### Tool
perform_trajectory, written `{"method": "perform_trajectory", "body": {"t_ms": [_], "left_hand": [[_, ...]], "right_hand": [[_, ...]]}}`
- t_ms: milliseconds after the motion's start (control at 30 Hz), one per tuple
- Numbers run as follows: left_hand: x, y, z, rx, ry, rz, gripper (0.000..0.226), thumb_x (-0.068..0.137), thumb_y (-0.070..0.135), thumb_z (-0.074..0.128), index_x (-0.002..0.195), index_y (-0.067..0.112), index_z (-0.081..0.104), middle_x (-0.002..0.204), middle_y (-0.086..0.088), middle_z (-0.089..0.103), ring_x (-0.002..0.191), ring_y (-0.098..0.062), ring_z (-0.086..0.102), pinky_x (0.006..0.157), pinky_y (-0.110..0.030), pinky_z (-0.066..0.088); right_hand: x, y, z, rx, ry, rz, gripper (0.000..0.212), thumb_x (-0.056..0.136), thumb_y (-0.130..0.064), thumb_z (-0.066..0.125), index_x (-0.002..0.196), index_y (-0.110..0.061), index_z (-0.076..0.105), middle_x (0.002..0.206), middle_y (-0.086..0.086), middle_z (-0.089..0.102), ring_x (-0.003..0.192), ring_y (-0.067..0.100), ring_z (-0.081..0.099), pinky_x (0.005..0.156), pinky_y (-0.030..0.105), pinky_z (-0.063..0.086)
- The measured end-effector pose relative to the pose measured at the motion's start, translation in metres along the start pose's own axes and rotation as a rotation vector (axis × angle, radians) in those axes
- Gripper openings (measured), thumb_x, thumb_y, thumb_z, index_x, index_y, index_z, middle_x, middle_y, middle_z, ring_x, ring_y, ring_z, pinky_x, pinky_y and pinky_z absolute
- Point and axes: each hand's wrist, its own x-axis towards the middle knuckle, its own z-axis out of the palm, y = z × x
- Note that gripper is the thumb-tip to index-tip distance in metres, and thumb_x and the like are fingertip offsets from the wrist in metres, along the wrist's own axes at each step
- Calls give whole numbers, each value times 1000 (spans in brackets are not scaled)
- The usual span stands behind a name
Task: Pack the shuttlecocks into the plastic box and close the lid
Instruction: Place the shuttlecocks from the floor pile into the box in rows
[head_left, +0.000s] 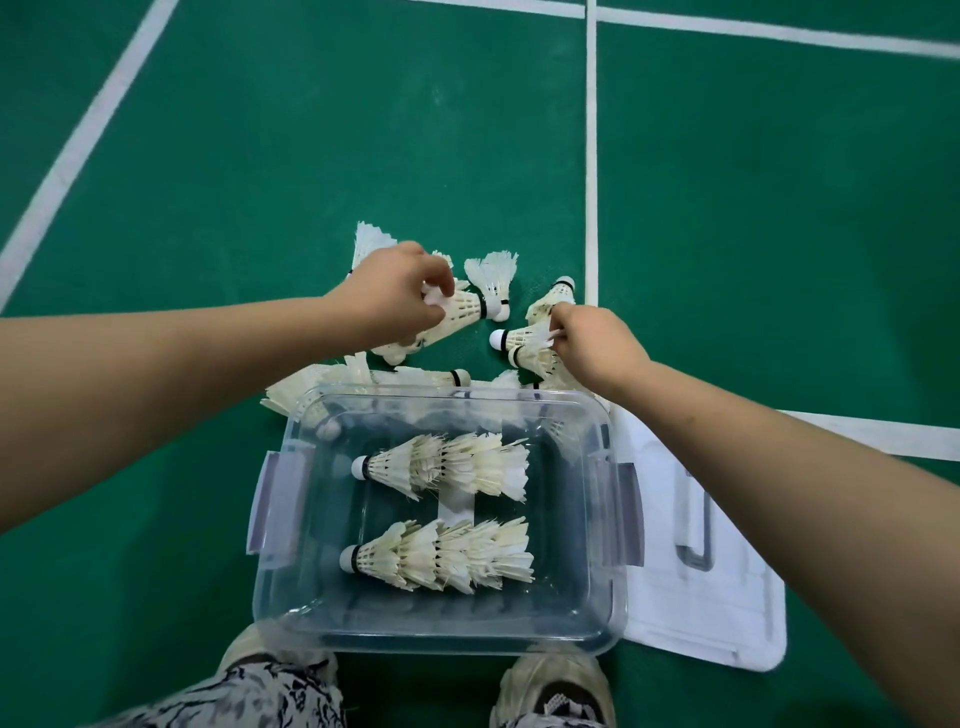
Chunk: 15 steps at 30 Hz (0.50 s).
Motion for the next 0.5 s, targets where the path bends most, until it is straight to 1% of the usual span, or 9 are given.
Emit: {"method": "perform_trajectory", "body": {"t_ms": [100, 167, 267, 333, 400, 467, 500], "left_hand": [[-9, 7, -21, -24, 72, 36, 19, 81, 16, 63, 100, 16, 64, 97, 0, 48, 86, -15, 49, 81, -23, 38], [-17, 12, -35, -56, 120, 48, 19, 79, 15, 66, 98, 16, 65, 95, 1, 50, 85, -15, 51, 82, -23, 38], [-32, 20, -51, -123, 172, 59, 18, 77, 14, 68, 94, 19, 66, 92, 2, 50, 80, -15, 52, 81, -21, 38], [-43, 24, -58, -188, 181, 46, 17, 77, 15, 69, 91, 23, 65, 85, 5, 49, 73, -11, 50, 76, -21, 39], [-55, 29, -60, -277, 150, 26, 18, 76, 14, 70, 84, 28, 62, 82, 9, 49, 69, -6, 50, 73, -21, 40], [-70, 34, -56, -342, 66, 30, 26, 75, 12, 71, 78, 35, 59, 86, 8, 53, 68, -4, 51, 74, -21, 42], [-77, 36, -53, -352, 12, 42, 30, 75, 11, 71, 77, 38, 57, 87, 8, 55, 69, -4, 52, 74, -19, 43]], "right_hand": [[-4, -1, -5, 53, 48, 51, 17, 89, -10, 46, 103, -6, 54, 101, 21, 63, 92, 37, 56, 73, 36, 44], [-8, -3, -10, 81, 75, 86, 18, 90, -13, 48, 105, -6, 54, 101, 21, 63, 93, 37, 56, 69, 33, 41], [-17, -4, -17, 110, 103, 111, 18, 91, -18, 52, 105, -7, 55, 102, 19, 64, 93, 35, 56, 67, 31, 38], [-25, -3, -22, 121, 118, 122, 18, 90, -18, 53, 104, -7, 56, 102, 18, 64, 93, 34, 56, 67, 31, 37], [-34, -3, -28, 130, 138, 138, 17, 90, -19, 53, 103, -7, 56, 100, 18, 65, 91, 33, 56, 68, 31, 38], [-43, -4, -34, 148, 169, 153, 17, 90, -20, 53, 102, -8, 57, 100, 17, 65, 91, 33, 56, 70, 33, 41], [-48, -5, -37, 167, 186, 161, 17, 90, -20, 53, 102, -8, 57, 99, 16, 65, 91, 32, 56, 72, 33, 42]]}}
